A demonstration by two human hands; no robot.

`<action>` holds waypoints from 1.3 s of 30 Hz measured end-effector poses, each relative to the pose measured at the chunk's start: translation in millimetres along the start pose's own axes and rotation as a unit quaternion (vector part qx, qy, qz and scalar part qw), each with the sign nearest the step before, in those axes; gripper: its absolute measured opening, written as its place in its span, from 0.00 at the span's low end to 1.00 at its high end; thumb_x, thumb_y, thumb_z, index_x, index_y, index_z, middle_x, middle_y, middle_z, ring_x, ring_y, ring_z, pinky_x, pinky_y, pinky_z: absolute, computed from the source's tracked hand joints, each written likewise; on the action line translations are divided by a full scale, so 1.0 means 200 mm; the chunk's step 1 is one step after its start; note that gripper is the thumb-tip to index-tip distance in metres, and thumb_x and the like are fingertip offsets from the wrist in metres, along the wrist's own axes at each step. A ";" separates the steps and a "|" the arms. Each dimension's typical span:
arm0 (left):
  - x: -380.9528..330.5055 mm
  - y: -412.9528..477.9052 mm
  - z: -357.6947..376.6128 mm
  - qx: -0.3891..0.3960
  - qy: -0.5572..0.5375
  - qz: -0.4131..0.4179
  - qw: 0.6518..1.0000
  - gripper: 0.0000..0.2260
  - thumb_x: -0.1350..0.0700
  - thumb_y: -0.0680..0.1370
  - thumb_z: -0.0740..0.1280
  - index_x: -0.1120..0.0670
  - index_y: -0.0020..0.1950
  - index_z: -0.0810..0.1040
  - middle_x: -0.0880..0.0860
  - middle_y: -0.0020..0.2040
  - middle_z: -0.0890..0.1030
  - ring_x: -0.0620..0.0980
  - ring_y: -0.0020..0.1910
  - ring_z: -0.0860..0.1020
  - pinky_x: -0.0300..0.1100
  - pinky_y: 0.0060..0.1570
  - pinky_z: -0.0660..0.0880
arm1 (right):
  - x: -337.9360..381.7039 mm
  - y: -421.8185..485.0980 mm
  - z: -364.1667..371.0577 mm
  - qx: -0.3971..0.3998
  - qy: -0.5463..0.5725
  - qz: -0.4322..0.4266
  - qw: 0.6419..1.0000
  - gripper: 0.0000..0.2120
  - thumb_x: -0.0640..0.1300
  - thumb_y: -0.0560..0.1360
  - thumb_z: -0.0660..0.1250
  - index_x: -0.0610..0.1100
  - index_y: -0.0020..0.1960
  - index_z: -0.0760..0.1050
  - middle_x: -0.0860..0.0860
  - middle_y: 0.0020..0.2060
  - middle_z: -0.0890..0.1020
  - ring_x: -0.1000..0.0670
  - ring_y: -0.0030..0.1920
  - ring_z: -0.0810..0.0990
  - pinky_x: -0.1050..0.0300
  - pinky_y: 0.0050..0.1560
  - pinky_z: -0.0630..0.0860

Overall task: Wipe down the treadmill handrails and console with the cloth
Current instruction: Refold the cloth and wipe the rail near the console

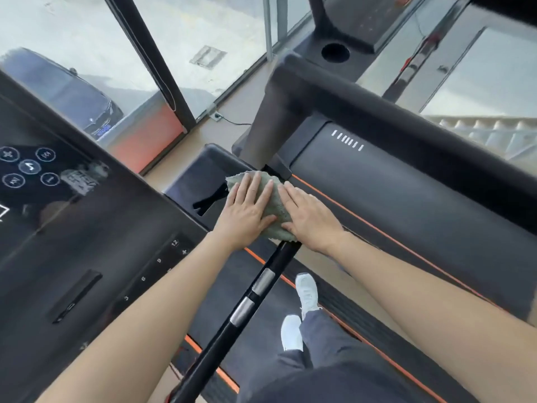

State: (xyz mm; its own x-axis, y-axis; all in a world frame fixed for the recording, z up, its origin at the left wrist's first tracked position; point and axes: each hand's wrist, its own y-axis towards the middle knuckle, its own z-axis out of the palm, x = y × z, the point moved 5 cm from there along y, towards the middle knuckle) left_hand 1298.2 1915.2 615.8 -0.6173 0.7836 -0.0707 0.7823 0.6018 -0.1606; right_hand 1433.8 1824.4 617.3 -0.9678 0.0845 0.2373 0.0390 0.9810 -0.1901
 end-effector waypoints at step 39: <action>-2.17 -0.25 0.19 0.000 -0.009 0.384 0.923 0.29 0.34 0.80 0.57 0.47 0.77 0.67 0.48 0.64 0.77 0.54 0.60 0.76 0.51 0.60 0.70 | -0.88 -2.23 0.36 -0.238 0.206 0.367 0.875 0.29 0.62 0.82 0.51 0.49 0.79 0.61 0.48 0.73 0.67 0.46 0.74 0.64 0.45 0.75 0.61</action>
State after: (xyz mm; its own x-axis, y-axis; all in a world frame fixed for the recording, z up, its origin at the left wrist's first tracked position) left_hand 1523.3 1538.5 617.2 0.1189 0.9764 -0.1802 0.9898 -0.1309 -0.0564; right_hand 1569.0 1359.0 591.0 -0.4705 0.6819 0.5600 0.8069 0.5894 -0.0398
